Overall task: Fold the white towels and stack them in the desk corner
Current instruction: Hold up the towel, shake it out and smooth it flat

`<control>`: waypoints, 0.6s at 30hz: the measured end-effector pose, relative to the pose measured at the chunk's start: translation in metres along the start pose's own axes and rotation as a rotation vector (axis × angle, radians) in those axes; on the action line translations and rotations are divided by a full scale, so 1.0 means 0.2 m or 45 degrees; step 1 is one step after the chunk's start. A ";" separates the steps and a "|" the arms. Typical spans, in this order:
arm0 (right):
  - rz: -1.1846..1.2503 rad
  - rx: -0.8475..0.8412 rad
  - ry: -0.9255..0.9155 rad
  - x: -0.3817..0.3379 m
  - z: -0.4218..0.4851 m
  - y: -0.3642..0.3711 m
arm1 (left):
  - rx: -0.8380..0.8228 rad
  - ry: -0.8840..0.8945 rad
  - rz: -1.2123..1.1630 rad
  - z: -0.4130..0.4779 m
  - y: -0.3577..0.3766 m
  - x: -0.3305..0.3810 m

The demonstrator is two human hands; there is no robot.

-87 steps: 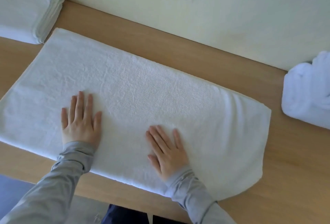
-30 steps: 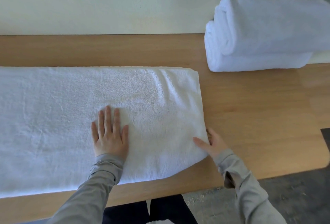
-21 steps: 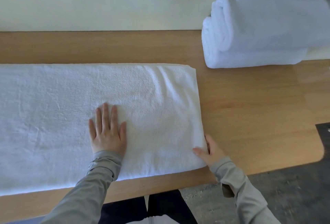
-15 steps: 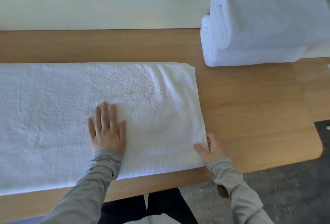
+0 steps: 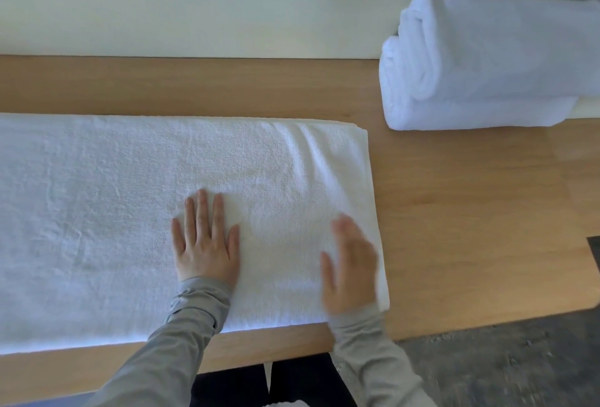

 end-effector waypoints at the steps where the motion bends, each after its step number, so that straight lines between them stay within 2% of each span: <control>1: 0.039 -0.054 -0.181 -0.14 0.03 0.06 | -0.002 -0.003 0.010 0.00 0.00 0.00; 3: 0.024 -0.207 -0.468 -0.38 0.05 0.19 | -0.018 0.000 0.046 0.00 0.01 -0.01; 5: -0.102 -0.330 -0.609 -0.45 0.07 0.30 | -0.036 0.009 0.080 -0.01 0.01 -0.01; 10: -0.377 -0.530 -0.783 -0.22 0.15 0.41 | -0.043 0.014 0.053 0.00 0.00 -0.01; 13: -0.554 -0.522 -0.652 0.05 0.25 0.39 | -0.053 0.017 0.050 0.00 0.00 -0.01; 16: -0.512 -0.579 -0.397 0.32 0.41 0.36 | -0.063 0.012 0.051 0.00 0.01 -0.01; 18: -0.513 -0.613 -0.260 0.37 0.50 0.35 | -0.068 0.006 0.049 0.00 0.00 0.00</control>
Point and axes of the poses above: each hand's wrist, its own z-axis towards the middle knuckle, its own y-axis out of the palm, x = y × z, the point moved 4 cm from there along z, towards the middle knuckle, and after that the axes turned 15 degrees about -z, right-handed, at the moved point
